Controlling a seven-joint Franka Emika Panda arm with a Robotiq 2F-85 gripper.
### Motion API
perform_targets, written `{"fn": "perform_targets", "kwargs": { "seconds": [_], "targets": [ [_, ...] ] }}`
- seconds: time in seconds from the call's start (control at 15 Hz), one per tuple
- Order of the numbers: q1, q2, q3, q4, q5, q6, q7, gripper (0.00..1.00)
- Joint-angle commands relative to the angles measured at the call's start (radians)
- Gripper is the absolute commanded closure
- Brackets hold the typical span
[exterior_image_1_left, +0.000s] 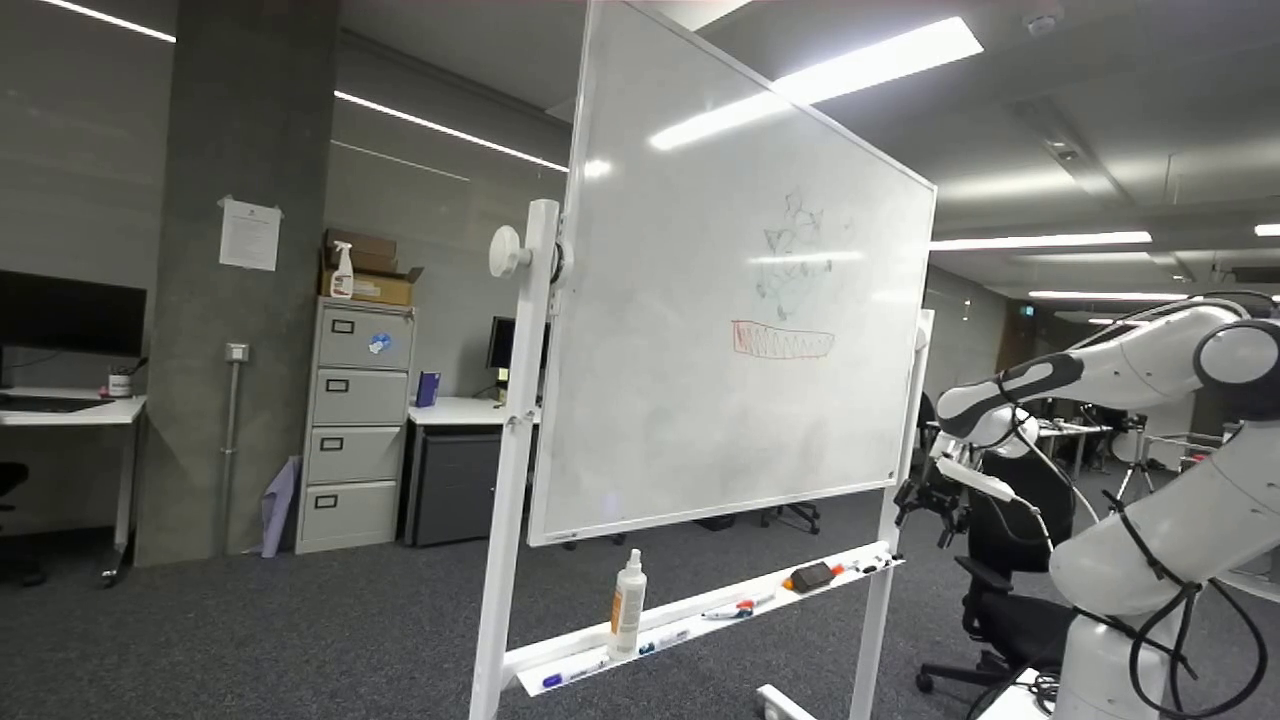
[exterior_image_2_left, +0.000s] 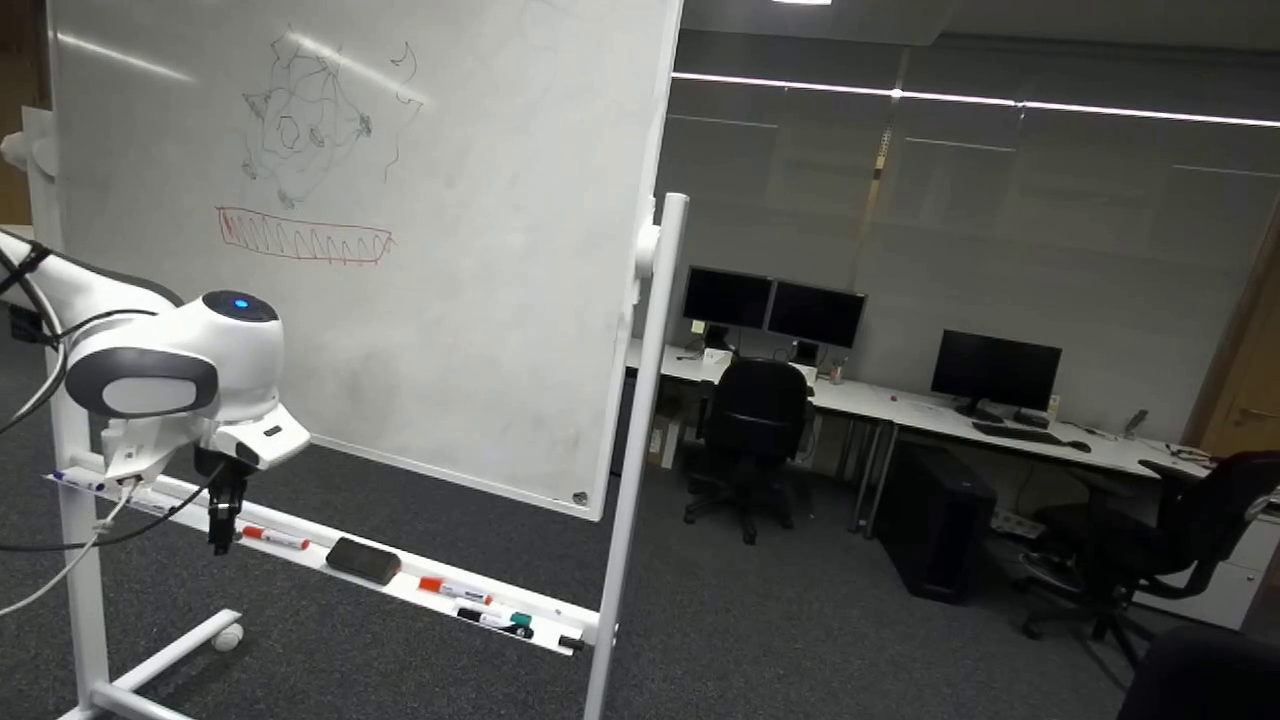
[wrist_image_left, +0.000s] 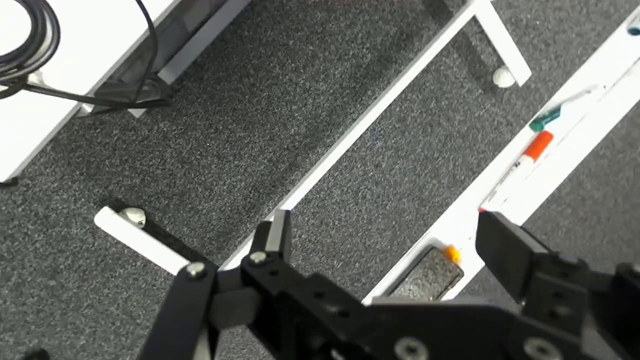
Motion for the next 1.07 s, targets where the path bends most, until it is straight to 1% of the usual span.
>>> {"fn": "perform_targets", "kwargs": {
  "seconds": [0.0, 0.07, 0.27, 0.4, 0.53, 0.67, 0.8, 0.87, 1.0],
  "targets": [
    [-0.002, 0.093, -0.012, 0.002, 0.092, 0.105, 0.049, 0.00],
    [0.001, 0.118, -0.009, 0.001, 0.124, 0.124, 0.076, 0.00],
    [0.022, 0.180, -0.008, 0.001, 0.192, 0.163, 0.067, 0.00],
    [0.049, 0.222, -0.010, 0.000, 0.233, 0.239, 0.022, 0.00],
    [0.069, 0.274, 0.003, 0.000, 0.257, 0.356, 0.032, 0.00],
    [0.116, 0.323, -0.002, -0.001, 0.334, 0.471, 0.022, 0.00],
    [0.173, 0.369, -0.009, -0.001, 0.438, 0.570, 0.000, 0.00],
    [0.190, 0.391, 0.001, -0.001, 0.508, 0.611, -0.030, 0.00],
    [0.243, 0.417, -0.009, -0.001, 0.649, 0.664, -0.088, 0.00]
  ]
}}
